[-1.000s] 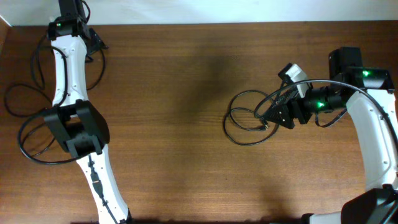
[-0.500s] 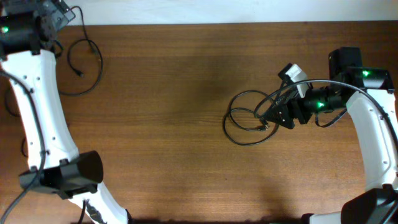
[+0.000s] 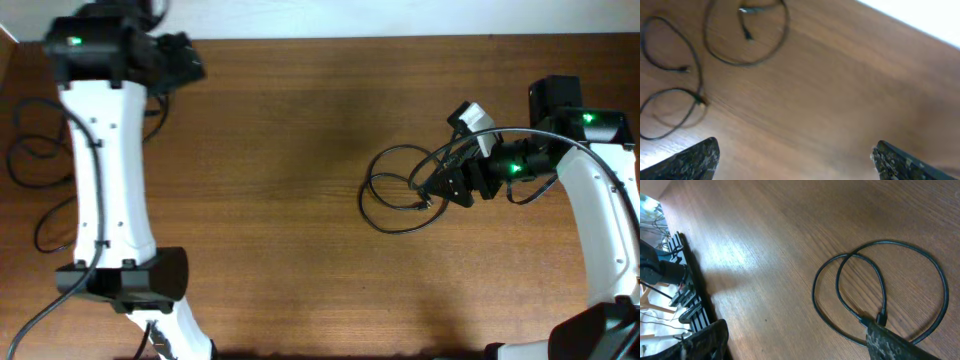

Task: Untangle cables
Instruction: 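Release the cable at the left and swing the left gripper back toward center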

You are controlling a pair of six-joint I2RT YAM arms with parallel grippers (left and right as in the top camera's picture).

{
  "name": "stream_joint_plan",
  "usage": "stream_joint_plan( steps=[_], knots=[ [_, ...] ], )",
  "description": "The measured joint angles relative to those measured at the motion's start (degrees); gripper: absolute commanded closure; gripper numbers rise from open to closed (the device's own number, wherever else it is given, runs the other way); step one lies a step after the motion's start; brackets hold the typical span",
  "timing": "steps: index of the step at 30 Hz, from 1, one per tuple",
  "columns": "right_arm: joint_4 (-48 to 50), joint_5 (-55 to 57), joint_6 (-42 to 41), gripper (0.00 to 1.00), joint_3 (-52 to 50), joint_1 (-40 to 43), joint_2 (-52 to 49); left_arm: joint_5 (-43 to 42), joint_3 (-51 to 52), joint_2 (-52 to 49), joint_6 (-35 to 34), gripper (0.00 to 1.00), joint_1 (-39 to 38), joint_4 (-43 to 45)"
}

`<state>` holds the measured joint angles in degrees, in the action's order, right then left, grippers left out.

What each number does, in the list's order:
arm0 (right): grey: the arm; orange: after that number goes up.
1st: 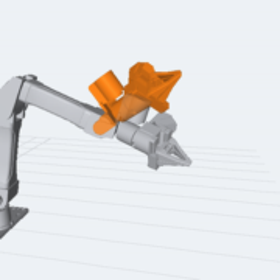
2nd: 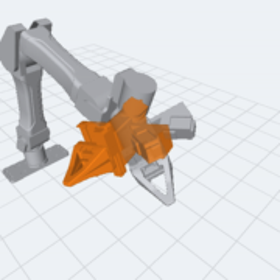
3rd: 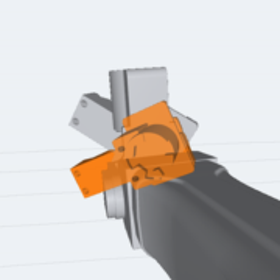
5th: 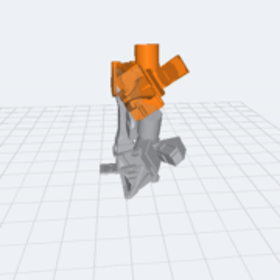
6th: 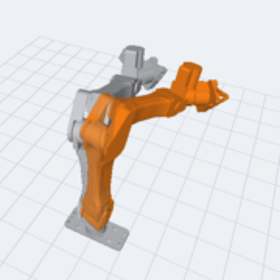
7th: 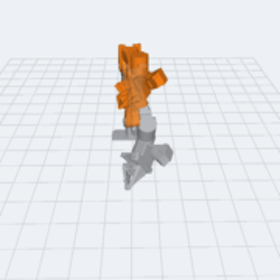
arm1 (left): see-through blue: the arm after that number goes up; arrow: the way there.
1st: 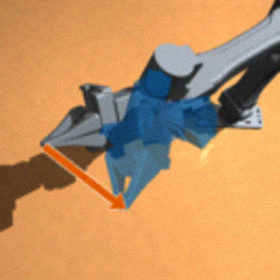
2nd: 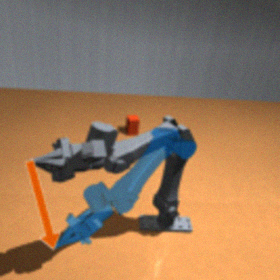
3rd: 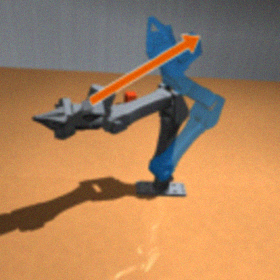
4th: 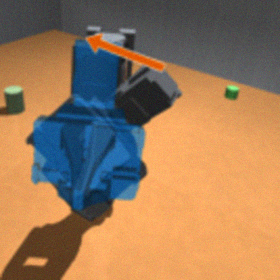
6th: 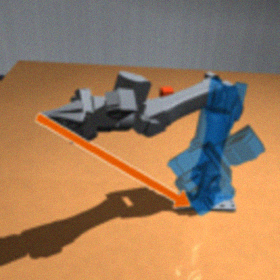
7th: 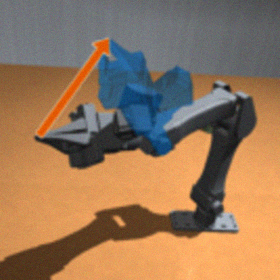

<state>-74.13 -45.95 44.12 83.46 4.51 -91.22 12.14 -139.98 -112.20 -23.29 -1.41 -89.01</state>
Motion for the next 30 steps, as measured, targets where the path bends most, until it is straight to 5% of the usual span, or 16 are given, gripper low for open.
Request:
stream_joint_plan(
  steps=[9,22,30],
  knots=[
    [0.42,2.36,-1.03,0.01,0.00,0.00,0.00,-0.42,6.05,0.02,0.17,0.01,-13.94,0.68],
    [9.35,30.29,-32.06,0.01,0.00,0.00,0.00,-10.58,35.10,-0.26,0.37,0.01,-25.35,20.96],
    [10.88,38.27,-41.00,0.01,0.00,0.24,0.00,-15.47,44.78,-0.31,0.37,0.01,-33.18,28.17]
  ],
)
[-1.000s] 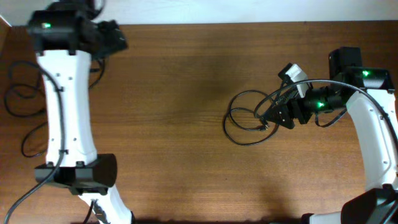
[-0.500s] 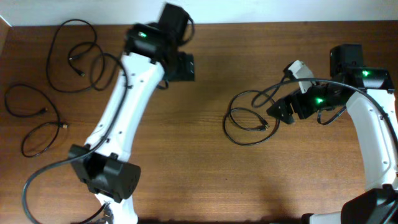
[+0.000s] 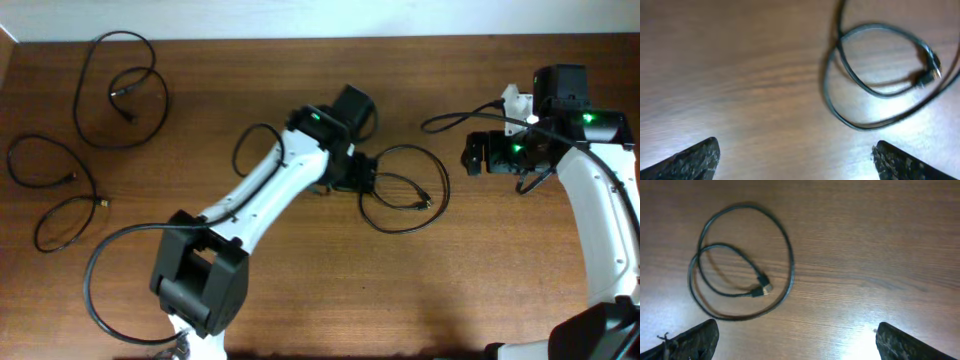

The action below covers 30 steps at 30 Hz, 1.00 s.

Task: Untangle cables
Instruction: 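Release the cable at the left and swing the left gripper back toward center, then lower the left gripper onto the looped black cable at center and grasp it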

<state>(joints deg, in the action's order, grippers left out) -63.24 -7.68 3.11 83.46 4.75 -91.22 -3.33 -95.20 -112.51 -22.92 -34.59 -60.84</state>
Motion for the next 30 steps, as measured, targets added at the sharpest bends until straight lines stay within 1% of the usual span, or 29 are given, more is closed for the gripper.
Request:
stream_joint_plan(
  steps=[2,5,9,16,17,19,20,21,26,30],
  knots=[
    [0.59,1.75,-3.26,0.01,0.00,1.53,0.00,-0.55,1.66,0.00,-0.13,0.01,-2.21,1.92],
    [1.20,2.23,-5.77,0.01,0.00,4.85,0.00,-0.79,3.58,-0.02,-0.72,0.01,-3.76,4.20],
    [1.11,2.60,-7.21,0.01,0.00,10.10,0.00,-0.79,4.98,-0.02,-0.94,0.01,-5.22,6.73],
    [0.76,2.73,-7.45,0.01,0.00,12.92,0.00,-0.81,4.98,-0.63,-2.67,0.00,-5.60,8.00],
    [0.81,2.73,-7.48,0.01,0.00,12.96,0.00,-0.81,4.98,-1.05,-3.19,0.02,-5.60,8.00],
    [0.98,2.73,-7.45,0.01,0.00,12.96,0.00,-0.85,4.98,-2.27,-4.66,0.05,-5.60,8.00],
    [0.96,2.73,-7.45,0.01,0.00,12.96,0.00,-0.87,4.98,-3.15,-5.68,0.05,-5.66,8.09],
    [0.98,2.73,-7.45,0.01,0.00,13.00,0.00,-0.96,4.98,-4.17,-6.69,0.01,-5.66,8.22],
    [2.14,2.73,-7.45,0.01,0.00,13.00,0.00,-0.98,5.01,-9.11,-12.92,0.01,-5.79,11.52],
    [2.45,2.73,-7.45,0.01,0.00,13.00,0.00,-1.03,5.05,-10.01,-16.63,0.01,-5.79,13.77]
  ],
)
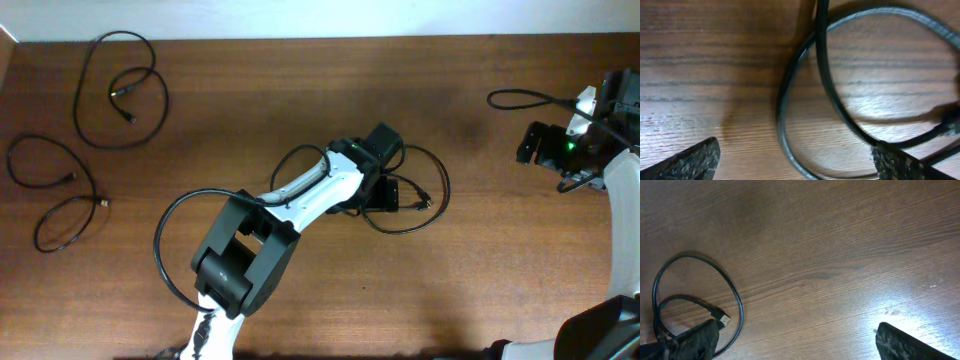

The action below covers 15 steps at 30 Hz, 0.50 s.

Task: Untangle cables
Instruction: 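Lower the left gripper onto the looped black cable at center and grasp it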

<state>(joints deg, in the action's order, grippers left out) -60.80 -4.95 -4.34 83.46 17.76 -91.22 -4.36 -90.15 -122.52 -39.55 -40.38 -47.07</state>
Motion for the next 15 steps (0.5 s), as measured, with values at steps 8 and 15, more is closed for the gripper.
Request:
stream_joint_plan(
  steps=[8,15],
  knots=[
    [0.00,0.00,0.00,0.01,0.00,0.00,0.00,0.46,0.02,0.00,-9.05,0.01,0.00,2.97],
    [0.00,0.00,0.02,0.01,0.00,0.00,0.00,1.64,0.02,-0.31,-12.17,0.01,0.00,3.04]
  ],
)
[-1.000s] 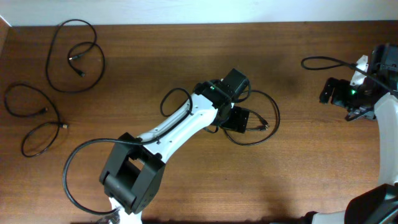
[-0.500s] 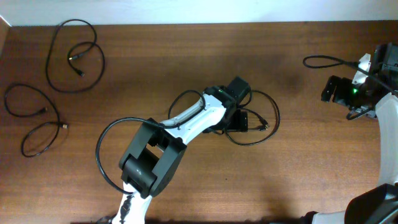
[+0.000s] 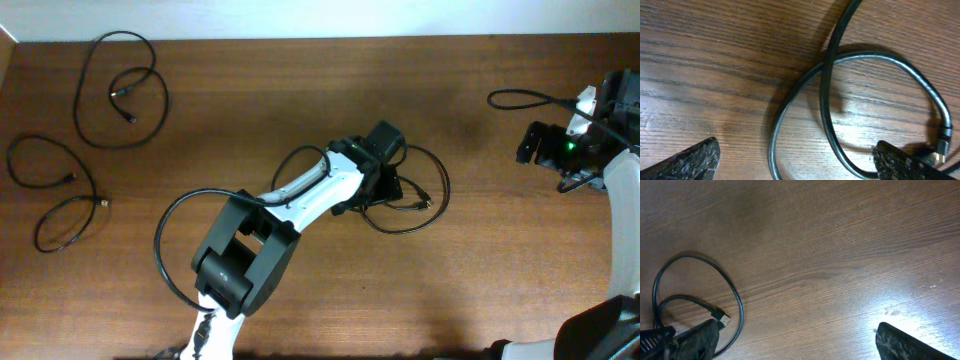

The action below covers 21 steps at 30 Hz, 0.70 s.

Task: Untangle cables
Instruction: 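Lower the left gripper onto the looped black cable at center and grasp it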

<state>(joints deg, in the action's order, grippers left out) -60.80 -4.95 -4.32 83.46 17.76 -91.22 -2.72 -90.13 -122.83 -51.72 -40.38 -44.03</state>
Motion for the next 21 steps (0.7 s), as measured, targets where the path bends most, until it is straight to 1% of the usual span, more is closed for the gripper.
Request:
stream_joint_plan(
  steps=[7,10,11,15,21],
  knots=[
    [0.02,0.00,0.00,0.01,0.00,0.00,0.00,0.15,-0.48,-0.96,-0.37,0.01,-0.07,-0.09],
    [0.00,0.00,-0.04,0.01,0.00,0.00,0.00,0.35,-0.55,-0.98,-0.35,0.13,-0.07,-1.77],
    [0.02,0.00,0.00,0.01,0.00,0.00,0.00,0.61,-0.57,-1.05,-0.15,0.15,-0.07,-2.91],
    [0.02,0.00,-0.02,0.01,0.00,0.00,0.00,1.86,-0.63,-1.33,0.22,0.13,-0.07,-7.17],
    [0.02,0.00,0.02,0.01,0.00,0.00,0.00,4.04,-0.63,-1.57,0.28,0.14,-0.17,-9.70]
  ],
)
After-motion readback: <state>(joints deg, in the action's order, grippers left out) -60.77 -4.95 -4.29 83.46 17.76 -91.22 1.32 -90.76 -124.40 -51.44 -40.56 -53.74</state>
